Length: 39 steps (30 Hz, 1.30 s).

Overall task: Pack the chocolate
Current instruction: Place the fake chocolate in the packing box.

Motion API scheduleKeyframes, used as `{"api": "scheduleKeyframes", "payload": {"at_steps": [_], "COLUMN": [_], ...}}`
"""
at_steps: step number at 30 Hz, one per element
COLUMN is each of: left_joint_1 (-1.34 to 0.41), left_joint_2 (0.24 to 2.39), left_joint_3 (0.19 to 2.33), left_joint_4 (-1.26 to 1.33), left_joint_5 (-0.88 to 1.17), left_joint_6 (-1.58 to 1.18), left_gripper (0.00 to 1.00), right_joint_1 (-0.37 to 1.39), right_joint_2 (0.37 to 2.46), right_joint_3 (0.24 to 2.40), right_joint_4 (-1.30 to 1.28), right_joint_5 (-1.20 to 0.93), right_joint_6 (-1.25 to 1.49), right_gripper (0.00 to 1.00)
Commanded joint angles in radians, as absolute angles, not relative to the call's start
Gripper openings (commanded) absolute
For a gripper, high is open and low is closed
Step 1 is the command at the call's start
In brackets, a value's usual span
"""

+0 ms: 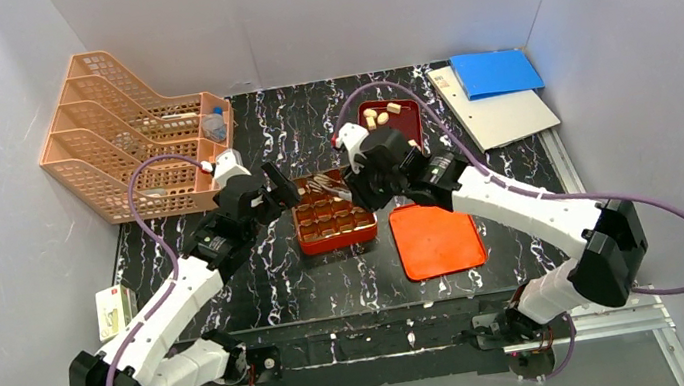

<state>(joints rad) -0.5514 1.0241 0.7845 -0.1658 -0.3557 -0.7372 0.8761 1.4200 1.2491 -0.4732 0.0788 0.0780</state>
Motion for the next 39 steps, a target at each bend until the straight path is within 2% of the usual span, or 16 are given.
{"api": "scheduleKeyframes", "payload": {"at_steps": [1,13,31,39], "left_joint_1": [-0.546,-0.545,-0.545,-0.545], "left_joint_2": [0.992,0.986,1.0,1.006], "left_joint_3": [0.815,0.805,0.796,0.792], "left_joint_4": [-0.198,-0.198,-0.185,-0.179], "left_joint_5": [-0.37,-0.365,-0.36,-0.36], "left_joint_6": [-0.745,-0.748,-0.75,-0.749], "left_gripper": [0.97,0.97,0.97,0.97], "right_joint_1": [0.935,0.967,0.968,0.967], "right_joint_2": [1.383,1.36,1.377,1.387], "right_joint_3": [1.259,1.22,1.212,1.211], "right_joint_4": [-0.474,-0.475,-0.474,-0.468], "right_joint_5": [0.161,0.233,0.197,0.193], "right_joint_6": [0.127,0.148,0.161,0.161], "right_gripper": [0.01,0.01,0.01,0.23]}}
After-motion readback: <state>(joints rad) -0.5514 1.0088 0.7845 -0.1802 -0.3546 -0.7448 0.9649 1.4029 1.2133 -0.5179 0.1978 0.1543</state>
